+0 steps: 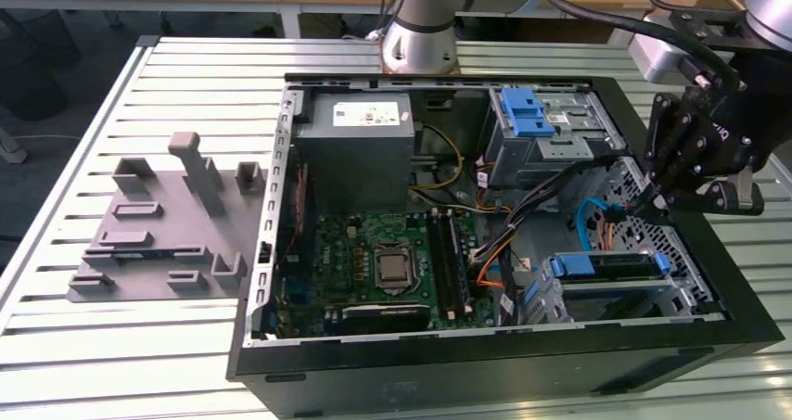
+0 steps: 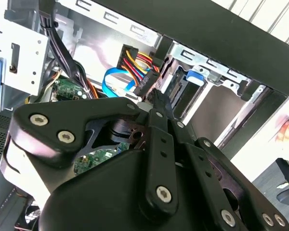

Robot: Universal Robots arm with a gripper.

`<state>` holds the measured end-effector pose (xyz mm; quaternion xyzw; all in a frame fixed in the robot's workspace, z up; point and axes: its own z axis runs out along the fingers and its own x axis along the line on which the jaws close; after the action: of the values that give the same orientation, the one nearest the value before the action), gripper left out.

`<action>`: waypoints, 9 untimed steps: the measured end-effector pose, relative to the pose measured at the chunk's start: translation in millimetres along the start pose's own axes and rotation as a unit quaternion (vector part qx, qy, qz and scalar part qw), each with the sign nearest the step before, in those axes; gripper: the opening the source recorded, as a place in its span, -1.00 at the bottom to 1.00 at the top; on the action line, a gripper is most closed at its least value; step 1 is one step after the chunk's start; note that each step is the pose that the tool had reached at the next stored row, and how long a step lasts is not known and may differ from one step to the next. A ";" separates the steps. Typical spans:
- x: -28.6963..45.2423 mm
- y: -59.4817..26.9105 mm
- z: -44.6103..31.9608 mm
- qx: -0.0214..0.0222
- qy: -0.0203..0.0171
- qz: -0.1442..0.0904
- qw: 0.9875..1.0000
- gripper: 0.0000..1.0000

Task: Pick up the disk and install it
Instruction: 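Insert the first disk wire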

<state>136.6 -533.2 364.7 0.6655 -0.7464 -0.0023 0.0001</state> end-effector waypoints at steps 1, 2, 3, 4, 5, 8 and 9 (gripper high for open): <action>-1.1 -0.3 -0.6 0.000 0.000 0.001 1.000 -0.79; -2.0 -0.4 -1.2 0.000 0.000 0.002 1.000 -0.79; -2.6 -0.3 -1.8 0.000 0.000 0.004 1.000 -0.79; -3.1 -0.3 -2.0 0.000 0.000 0.006 1.000 -0.79; -3.4 -0.4 -2.0 0.000 0.000 0.009 1.000 -0.79; -3.6 -1.3 -2.0 0.000 0.000 0.019 1.000 -0.79; -3.8 -2.2 -1.9 0.000 0.000 0.021 1.000 -0.79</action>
<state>139.2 -529.6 366.6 0.6499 -0.7600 -0.0019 0.0003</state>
